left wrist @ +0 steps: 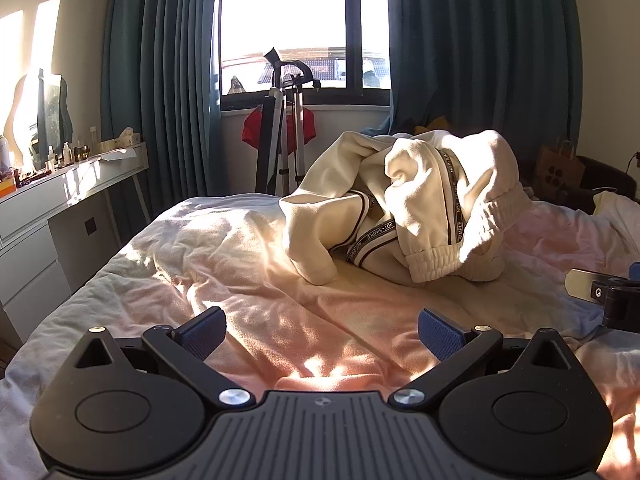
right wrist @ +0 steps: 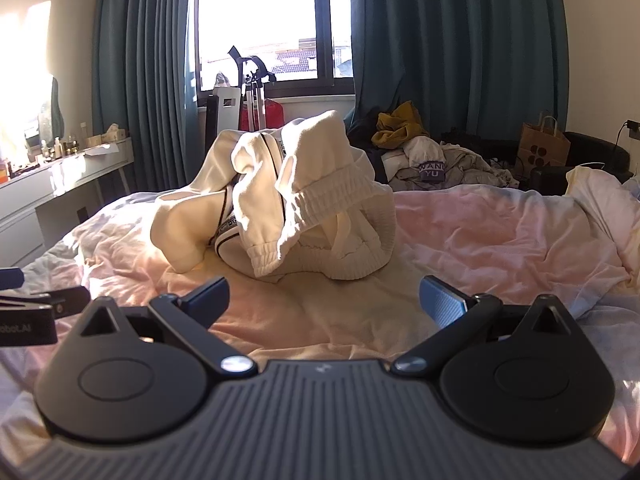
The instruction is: Fold clothes
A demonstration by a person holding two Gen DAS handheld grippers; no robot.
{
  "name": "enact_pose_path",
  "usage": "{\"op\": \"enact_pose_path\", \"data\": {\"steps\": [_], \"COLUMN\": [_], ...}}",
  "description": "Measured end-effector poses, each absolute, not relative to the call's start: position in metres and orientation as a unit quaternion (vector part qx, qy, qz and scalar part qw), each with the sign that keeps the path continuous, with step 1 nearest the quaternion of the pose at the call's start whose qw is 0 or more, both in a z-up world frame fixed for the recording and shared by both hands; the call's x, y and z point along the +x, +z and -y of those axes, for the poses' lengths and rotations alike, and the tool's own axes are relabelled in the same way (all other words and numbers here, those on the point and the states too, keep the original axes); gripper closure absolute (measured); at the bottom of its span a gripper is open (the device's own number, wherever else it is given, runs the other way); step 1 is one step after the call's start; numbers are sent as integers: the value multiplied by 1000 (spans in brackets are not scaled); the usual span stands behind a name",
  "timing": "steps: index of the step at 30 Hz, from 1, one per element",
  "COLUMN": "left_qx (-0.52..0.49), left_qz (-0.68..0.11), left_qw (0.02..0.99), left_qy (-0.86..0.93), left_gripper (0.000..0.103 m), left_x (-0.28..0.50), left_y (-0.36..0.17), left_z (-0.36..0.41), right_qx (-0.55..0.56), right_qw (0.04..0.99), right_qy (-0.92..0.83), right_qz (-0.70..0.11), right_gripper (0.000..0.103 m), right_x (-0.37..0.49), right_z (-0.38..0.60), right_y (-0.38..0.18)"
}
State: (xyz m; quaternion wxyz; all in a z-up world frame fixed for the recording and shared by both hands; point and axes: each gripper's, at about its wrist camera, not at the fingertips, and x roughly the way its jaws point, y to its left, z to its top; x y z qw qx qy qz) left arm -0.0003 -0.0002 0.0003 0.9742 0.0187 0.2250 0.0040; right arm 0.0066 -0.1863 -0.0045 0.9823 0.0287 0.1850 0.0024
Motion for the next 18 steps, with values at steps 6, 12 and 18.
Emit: {"op": "enact_pose_path", "data": {"steps": [6, 12, 18], "left_qx": [24, 31, 35], "left_qz": [-216, -209, -211], "left_qw": [976, 977, 977], "left_qy": [5, 8, 8], "left_gripper": [0, 0, 0], "left_x": [-3, -8, -6], "left_y": [2, 5, 2], "left_z": [1, 3, 3], "right_qx": [30, 24, 25], "right_qw": [984, 984, 984], "right_qy": [6, 6, 7], "right_qz": [-173, -177, -178], "right_gripper": [0, 0, 0], "right_x": [0, 1, 2], "right_z": [187, 184, 183], "right_y": [-2, -1, -2]}}
